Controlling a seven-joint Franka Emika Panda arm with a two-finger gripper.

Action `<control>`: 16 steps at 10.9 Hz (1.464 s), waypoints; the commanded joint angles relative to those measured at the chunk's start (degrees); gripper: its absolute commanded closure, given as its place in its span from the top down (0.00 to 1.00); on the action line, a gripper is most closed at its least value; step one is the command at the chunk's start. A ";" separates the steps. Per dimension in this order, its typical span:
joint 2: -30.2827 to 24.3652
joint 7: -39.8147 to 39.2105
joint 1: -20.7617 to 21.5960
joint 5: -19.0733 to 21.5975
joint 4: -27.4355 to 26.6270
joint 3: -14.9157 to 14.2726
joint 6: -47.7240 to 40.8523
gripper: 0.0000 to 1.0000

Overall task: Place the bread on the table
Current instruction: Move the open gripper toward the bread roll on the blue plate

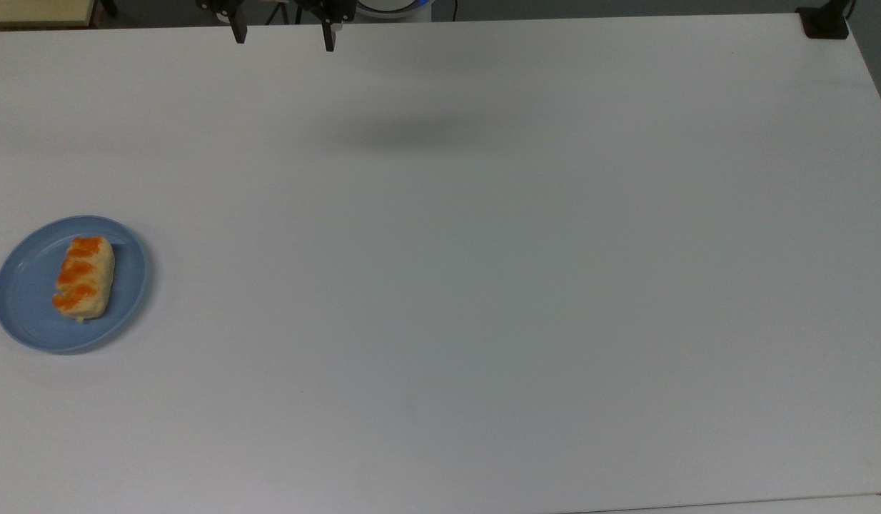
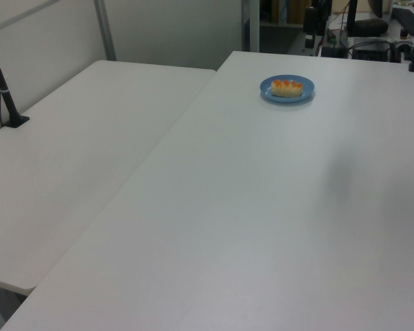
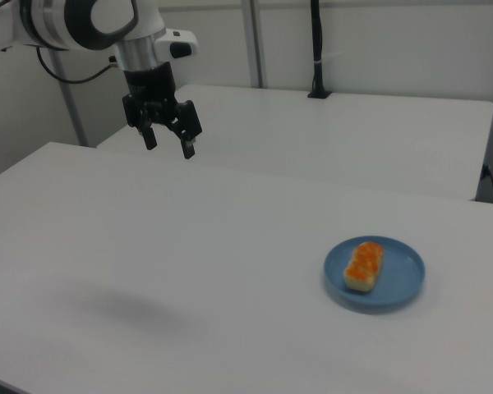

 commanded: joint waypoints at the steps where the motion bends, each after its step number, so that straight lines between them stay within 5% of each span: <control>1: -0.86 -1.10 -0.92 -0.05 -0.82 0.14 0.95 1.00; 11: -0.94 -1.01 -0.93 -0.74 -0.65 0.05 0.52 1.00; 16: 1.07 -5.14 -5.92 -1.97 0.23 0.05 4.01 1.00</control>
